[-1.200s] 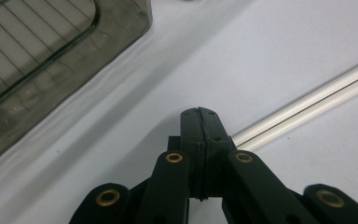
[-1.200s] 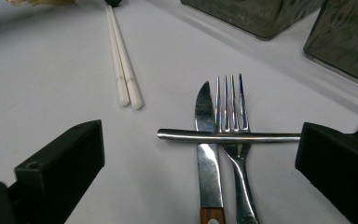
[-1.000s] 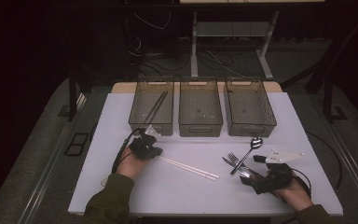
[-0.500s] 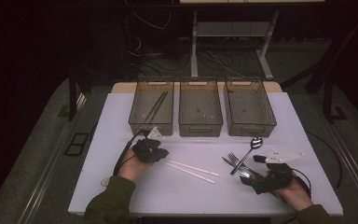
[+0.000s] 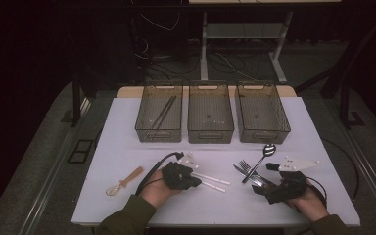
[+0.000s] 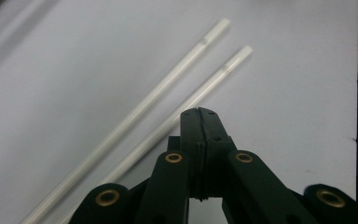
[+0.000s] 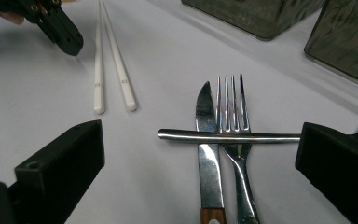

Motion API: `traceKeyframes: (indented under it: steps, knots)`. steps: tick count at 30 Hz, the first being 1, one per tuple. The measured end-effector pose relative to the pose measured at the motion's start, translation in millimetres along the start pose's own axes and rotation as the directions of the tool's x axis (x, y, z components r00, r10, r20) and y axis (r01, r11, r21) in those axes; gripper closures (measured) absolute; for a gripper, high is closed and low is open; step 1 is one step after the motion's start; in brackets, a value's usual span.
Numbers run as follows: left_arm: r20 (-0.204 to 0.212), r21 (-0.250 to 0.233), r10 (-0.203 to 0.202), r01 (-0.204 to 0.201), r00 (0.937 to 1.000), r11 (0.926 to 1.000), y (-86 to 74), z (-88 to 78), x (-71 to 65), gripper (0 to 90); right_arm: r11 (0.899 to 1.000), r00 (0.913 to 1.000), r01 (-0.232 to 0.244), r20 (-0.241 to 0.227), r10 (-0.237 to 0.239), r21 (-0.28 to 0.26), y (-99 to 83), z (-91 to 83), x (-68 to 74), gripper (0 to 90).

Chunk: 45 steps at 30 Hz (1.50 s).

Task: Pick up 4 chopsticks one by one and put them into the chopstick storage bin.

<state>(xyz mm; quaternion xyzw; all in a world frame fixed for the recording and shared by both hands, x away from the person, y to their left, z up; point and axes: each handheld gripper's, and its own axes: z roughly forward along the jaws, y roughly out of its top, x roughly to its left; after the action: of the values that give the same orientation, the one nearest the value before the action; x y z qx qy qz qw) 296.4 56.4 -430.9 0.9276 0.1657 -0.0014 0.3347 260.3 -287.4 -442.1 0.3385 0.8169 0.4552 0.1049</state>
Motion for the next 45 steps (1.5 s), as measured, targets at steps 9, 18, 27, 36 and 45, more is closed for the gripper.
traceKeyframes:
  steps: [9, 18, 27, 36, 45]
  knots:
    - [0.006, 0.026, 0.043, -0.043, 0.9991, 0.9987, 8.3, 16.3, 2.2, 89.2, 1.000, 1.0000, 0.000, -0.001, 0.000, 0.001, 0.1, 0.4, -0.1, 1.4]
    - [-0.003, -0.028, -0.016, 0.016, 0.9999, 0.9995, 12.4, 24.4, 1.3, 89.2, 1.000, 1.0000, -0.001, -0.001, 0.001, 0.003, 0.1, 0.4, -0.2, 1.5]
    - [-0.009, -0.045, -0.012, 0.011, 0.9999, 0.9989, 13.4, 26.1, 5.4, 89.2, 1.000, 1.0000, 0.000, 0.000, 0.000, 0.004, 0.2, 0.5, -0.1, 1.4]
    - [-0.045, -0.071, -0.041, 0.037, 0.9981, 0.9968, 7.7, 1.4, 17.8, 89.2, 1.000, 1.0000, 0.001, -0.001, -0.001, 0.000, 0.3, 0.0, 0.2, 1.4]
    - [-0.234, -0.048, -0.168, 0.162, 0.9576, 0.9857, -24.6, -35.5, 63.7, 89.1, 1.000, 1.0000, 0.002, -0.003, -0.002, 0.000, 0.4, 0.1, 0.1, 1.4]
